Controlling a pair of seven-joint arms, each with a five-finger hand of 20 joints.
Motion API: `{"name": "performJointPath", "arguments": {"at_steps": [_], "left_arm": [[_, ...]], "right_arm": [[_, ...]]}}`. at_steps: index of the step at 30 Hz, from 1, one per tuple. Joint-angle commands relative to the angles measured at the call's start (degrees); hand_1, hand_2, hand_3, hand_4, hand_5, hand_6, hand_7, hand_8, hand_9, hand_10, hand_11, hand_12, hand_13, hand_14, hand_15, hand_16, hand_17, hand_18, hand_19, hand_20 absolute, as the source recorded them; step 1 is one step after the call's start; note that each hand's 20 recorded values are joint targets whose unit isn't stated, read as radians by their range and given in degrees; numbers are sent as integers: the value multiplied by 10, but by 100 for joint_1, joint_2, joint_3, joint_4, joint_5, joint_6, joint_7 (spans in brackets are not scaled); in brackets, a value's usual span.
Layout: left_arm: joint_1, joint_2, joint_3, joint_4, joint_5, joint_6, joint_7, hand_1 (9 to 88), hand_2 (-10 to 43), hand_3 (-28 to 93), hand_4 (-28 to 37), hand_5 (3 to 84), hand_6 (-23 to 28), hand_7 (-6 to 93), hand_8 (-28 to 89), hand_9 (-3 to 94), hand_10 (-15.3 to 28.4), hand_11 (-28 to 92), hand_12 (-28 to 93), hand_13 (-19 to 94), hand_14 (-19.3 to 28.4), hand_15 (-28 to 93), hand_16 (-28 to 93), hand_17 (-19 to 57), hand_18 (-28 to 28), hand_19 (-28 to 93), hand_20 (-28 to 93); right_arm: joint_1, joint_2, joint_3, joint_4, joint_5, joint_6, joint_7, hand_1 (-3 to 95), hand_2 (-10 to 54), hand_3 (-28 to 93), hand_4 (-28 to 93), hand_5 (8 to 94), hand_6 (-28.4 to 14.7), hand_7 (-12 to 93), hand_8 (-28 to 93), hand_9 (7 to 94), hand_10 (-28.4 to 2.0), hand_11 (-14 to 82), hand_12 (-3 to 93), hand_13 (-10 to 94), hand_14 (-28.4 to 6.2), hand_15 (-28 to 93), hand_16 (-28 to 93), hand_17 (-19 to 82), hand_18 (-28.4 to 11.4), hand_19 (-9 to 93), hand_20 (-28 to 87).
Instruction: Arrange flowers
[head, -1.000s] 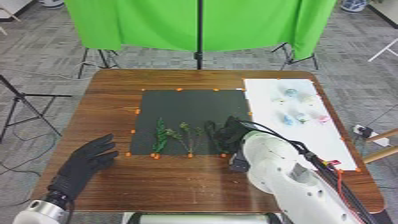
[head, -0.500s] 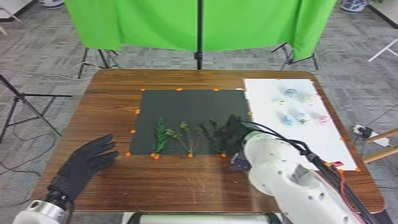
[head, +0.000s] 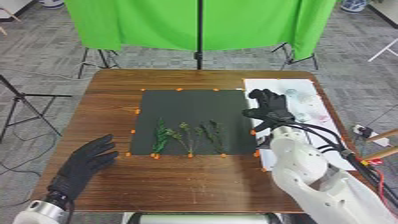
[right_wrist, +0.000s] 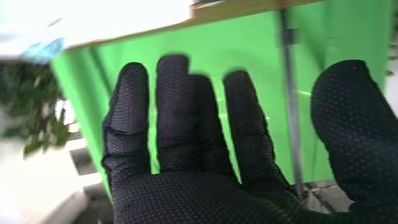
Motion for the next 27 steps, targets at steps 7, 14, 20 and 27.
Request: {"name": "performJointPath", "arguments": {"at_steps": [7,14,20,27], "left_arm": [[172,-50,41,117,43,-22,-116,255,8,709,-283,304,42,199,-105,266,119,213,145,213,154,381,-40,-93,222,532,-7],[155,-29,30,124,43,-34,-140,255,8,708,-283,304,43,198,-105,266,120,213,145,213,154,381,-40,-93,222,532,-7],[150,-6,20,115,51,-59,-128,256,8,709,-283,305,43,197,-105,266,119,214,145,213,154,380,-40,-93,222,532,-7],[90,105,-12,103,-18,-66,-57,256,7,709,-283,304,42,199,-105,266,120,214,145,214,154,380,-40,-93,222,532,-7]], "right_arm": [[-282,754,220,747,-187,64,233,273,-95,894,-283,346,-36,282,-192,365,-144,364,216,411,-91,518,143,193,-172,704,296],[-185,706,102,952,-249,40,331,285,-95,882,-283,398,-28,278,-202,419,-145,465,223,507,-76,618,152,243,-169,774,330],[-88,702,-98,1111,-418,600,265,389,-95,836,-282,517,-1,351,-230,569,-99,451,316,638,-34,604,267,294,-172,805,369],[-126,692,-88,1063,-355,873,9,541,-95,813,-283,685,-11,530,-136,833,-41,242,467,811,13,504,393,368,-173,826,409]]}}
